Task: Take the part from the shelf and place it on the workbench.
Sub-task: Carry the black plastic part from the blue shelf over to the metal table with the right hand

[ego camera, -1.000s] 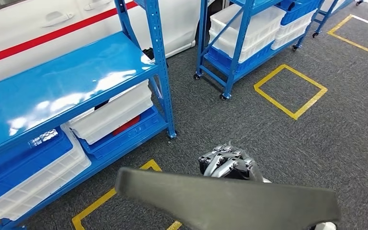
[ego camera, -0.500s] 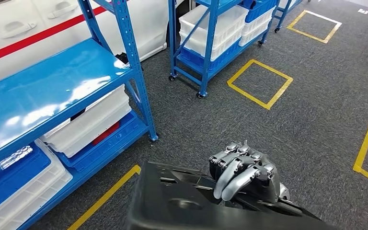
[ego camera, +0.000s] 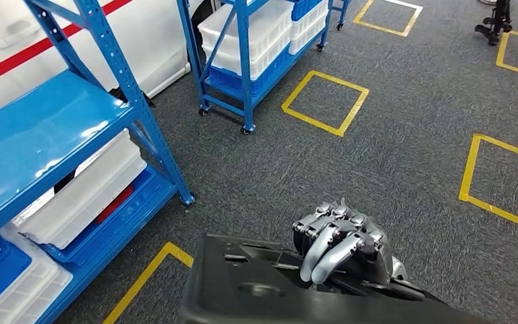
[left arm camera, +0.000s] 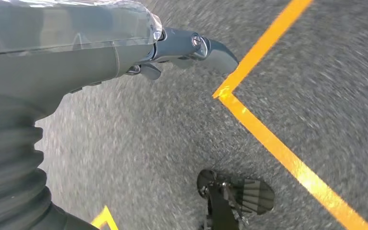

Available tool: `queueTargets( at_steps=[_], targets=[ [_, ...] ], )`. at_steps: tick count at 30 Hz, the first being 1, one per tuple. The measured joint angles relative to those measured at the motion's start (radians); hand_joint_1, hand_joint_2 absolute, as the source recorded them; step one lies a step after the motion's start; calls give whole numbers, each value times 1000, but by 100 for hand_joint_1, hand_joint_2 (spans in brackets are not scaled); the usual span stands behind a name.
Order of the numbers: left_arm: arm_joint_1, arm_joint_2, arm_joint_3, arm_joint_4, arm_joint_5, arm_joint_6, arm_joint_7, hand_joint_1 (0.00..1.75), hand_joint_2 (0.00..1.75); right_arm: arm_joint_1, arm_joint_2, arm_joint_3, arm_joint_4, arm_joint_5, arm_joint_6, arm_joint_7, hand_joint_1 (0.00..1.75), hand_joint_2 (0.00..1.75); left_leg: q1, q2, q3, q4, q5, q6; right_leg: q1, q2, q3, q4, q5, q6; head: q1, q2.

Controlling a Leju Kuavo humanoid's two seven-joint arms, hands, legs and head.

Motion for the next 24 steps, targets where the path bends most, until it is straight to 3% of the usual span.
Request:
queueTargets(
  at_steps=[2, 3, 4, 5, 6, 8, 10, 12, 13, 15, 17, 19, 20, 21, 23, 24],
  targets=[
    [5, -3, -4, 0, -9, 2, 3, 0, 175, 12, 0, 0, 0, 0, -3, 0, 173, 175, 2, -34, -60, 138, -70, -1, 4, 21, -4, 0, 2, -6, 0, 0],
    [8, -5, -6, 1, -13, 4, 5, 0, 175, 21, -1, 0, 0, 0, -4, 0, 173, 175, 1, -39, -88, 196, -89, -1, 6, 33, -5, 1, 3, -8, 0, 0],
    [10, -8, -10, 1, -17, 7, 6, 0, 175, 30, -1, 0, 0, 2, -5, 0, 173, 175, 1, -41, -100, 220, -88, 1, 8, 47, -5, 2, 3, -9, 0, 0],
    [10, -10, -14, 1, -21, 10, 7, 0, 175, 41, -1, 0, -1, 5, -7, 0, 173, 175, 1, -43, -94, 202, -65, 4, 10, 60, -4, 3, 3, -9, 0, 0],
    [10, -13, -18, 1, -24, 13, 8, 0, 175, 51, -1, 0, -2, 10, -9, 0, 173, 175, 1, -49, -70, 145, -27, 9, 11, 73, -2, 3, 3, -8, 0, 0],
    [10, -16, -23, 1, -32, 18, 8, 0, 175, 70, -1, 0, -9, 22, -12, 0, 173, 175, 2, -88, -9, 2, 39, 20, 12, 97, -2, 5, 3, -5, 0, 0],
    [9, -19, -25, 1, -36, 21, 9, 0, 175, 87, 0, 0, -15, 32, -12, 0, 173, 175, 0, -118, 18, -66, 55, 26, 9, 119, -8, 5, 7, 6, 0, 0],
    [8, -21, -28, 1, -36, 25, 12, 0, 175, 102, 0, -1, -17, 36, -9, 0, 173, 175, -1, -106, 22, -76, 57, 32, 6, 139, -14, 1, 14, 22, 0, 0],
    [7, -23, -29, 1, -36, 26, 14, 0, 175, 108, 0, -2, -19, 36, -5, 0, 173, 175, 0, -94, 26, -84, 62, 37, 7, 132, -18, 6, 12, 28, 0, 0],
    [6, -27, -29, 1, -34, 28, 16, 0, 175, 112, 0, -5, -19, 36, 2, 0, 173, 175, 3, -68, 32, -99, 72, 49, 12, 86, -45, 62, -25, 35, 0, 0],
    [9, -29, -29, 1, -28, 30, 18, 0, 175, 112, 0, -6, -16, 36, 8, 0, 173, 175, -1, -42, 33, -102, 73, 56, 11, 36, -106, 188, -91, 38, 0, 0],
    [11, -30, -29, 1, -17, 25, 19, 0, 175, 112, 0, -6, -11, 36, 14, 1, 173, 175, -4, -16, 32, -101, 71, 56, 6, 22, -149, 279, -118, 43, 0, 0],
    [10, -31, -29, 2, -13, 20, 17, 0, 175, 111, 0, -6, -9, 36, 17, 4, 173, 175, -5, -4, 33, -100, 70, 55, 3, 17, -142, 270, -104, 45, 0, 0],
    [9, -33, -29, 2, -9, 15, 15, 0, 175, 108, 0, -6, -6, 36, 20, 9, 173, 175, -5, 6, 34, -98, 68, 52, 1, 9, -114, 222, -75, 46, 0, 0],
    [8, -37, -29, 2, -5, 7, 9, 0, 175, 95, 2, -6, -2, 34, 27, 25, 173, 175, -7, 24, 36, -90, 59, 43, 2, -27, -35, 81, -21, 43, 0, 0],
    [8, -38, -28, 2, -3, 5, 6, 0, 175, 86, 5, -6, -1, 31, 29, 33, 173, 175, -9, 31, 37, -86, 54, 38, 4, -39, -10, 34, -9, 38, 0, 0]
  ],
)
